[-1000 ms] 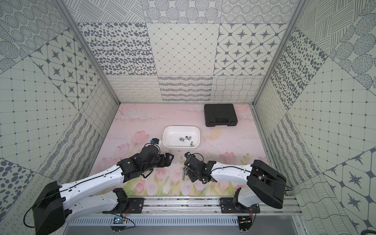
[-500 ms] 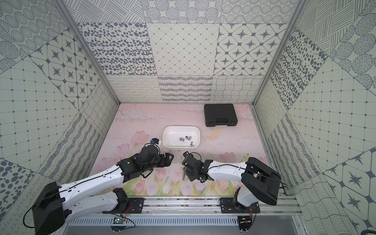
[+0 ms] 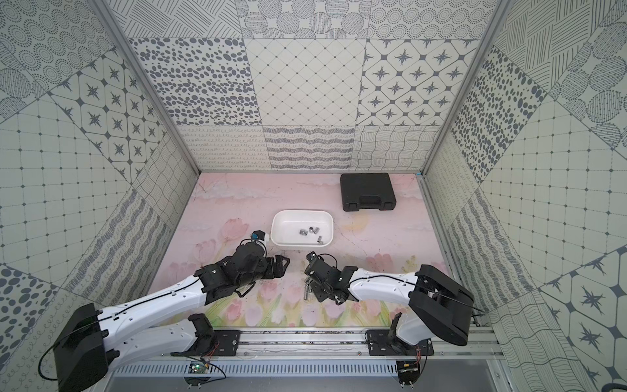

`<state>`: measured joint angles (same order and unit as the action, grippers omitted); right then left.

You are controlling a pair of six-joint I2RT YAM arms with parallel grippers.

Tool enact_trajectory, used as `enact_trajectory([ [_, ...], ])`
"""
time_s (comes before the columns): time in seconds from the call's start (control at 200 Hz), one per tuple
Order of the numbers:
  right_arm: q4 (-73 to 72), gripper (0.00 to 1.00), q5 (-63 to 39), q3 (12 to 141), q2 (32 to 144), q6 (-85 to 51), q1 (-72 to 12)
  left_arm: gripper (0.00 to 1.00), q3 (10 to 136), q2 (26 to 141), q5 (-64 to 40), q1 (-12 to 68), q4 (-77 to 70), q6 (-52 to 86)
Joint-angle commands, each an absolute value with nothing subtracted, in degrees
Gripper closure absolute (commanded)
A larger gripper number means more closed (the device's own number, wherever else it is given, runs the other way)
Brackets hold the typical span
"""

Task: Put the socket on the desktop into the storage box
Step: Place the socket head in the storage box, then pick up the socket head from the center of the board.

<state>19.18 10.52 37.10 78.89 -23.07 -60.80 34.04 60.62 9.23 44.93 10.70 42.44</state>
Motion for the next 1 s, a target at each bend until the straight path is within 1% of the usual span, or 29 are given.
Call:
enact_trajectory([
  [0.0, 18.9, 0.87, 10.8, 35.3, 71.6, -22.6, -61.0, 0.11, 33.8, 60.1, 10.1, 45.1, 9.9, 42.5],
  [0.13, 18.1, 0.88, 11.8, 34.8, 62.7, -22.2, -61.0, 0.11, 33.5, 58.9, 11.0, 45.2, 10.0, 42.5],
  [0.22, 19.7, 0.9, 15.2, 38.5, 61.6, -20.9, -60.8, 0.11, 33.0, 58.1, 11.2, 45.1, 9.6, 42.5],
  [0.34, 21.0, 0.92, 17.7, 45.7, 67.4, -19.1, -57.1, 0.11, 32.8, 57.9, 11.1, 45.2, 9.5, 42.4],
  [0.49, 21.0, 0.93, 11.5, 57.1, 81.1, -19.5, -47.9, 0.11, 33.2, 58.7, 11.0, 45.2, 9.7, 42.1],
  [0.575, 21.3, 0.88, 9.6, 63.3, 89.4, -19.0, -45.0, 0.11, 33.2, 59.0, 10.7, 45.1, 9.5, 42.1],
  [0.63, 21.3, 0.87, 9.0, 66.8, 94.6, -19.1, -43.7, 0.11, 33.3, 59.3, 10.4, 45.2, 9.5, 42.1],
  [0.755, 23.6, 0.84, 8.3, 74.2, 102.5, -19.1, -41.5, 0.11, 33.8, 59.8, 9.6, 45.2, 9.9, 42.0],
  [0.87, 24.3, 0.74, 7.2, 76.6, 103.8, -18.9, -41.1, 0.11, 33.9, 59.5, 9.2, 45.1, 10.0, 42.1],
  [0.996, 25.4, 0.64, 5.5, 74.5, 99.0, -18.8, -41.2, 0.11, 33.8, 59.2, 8.2, 45.2, 9.9, 42.2],
])
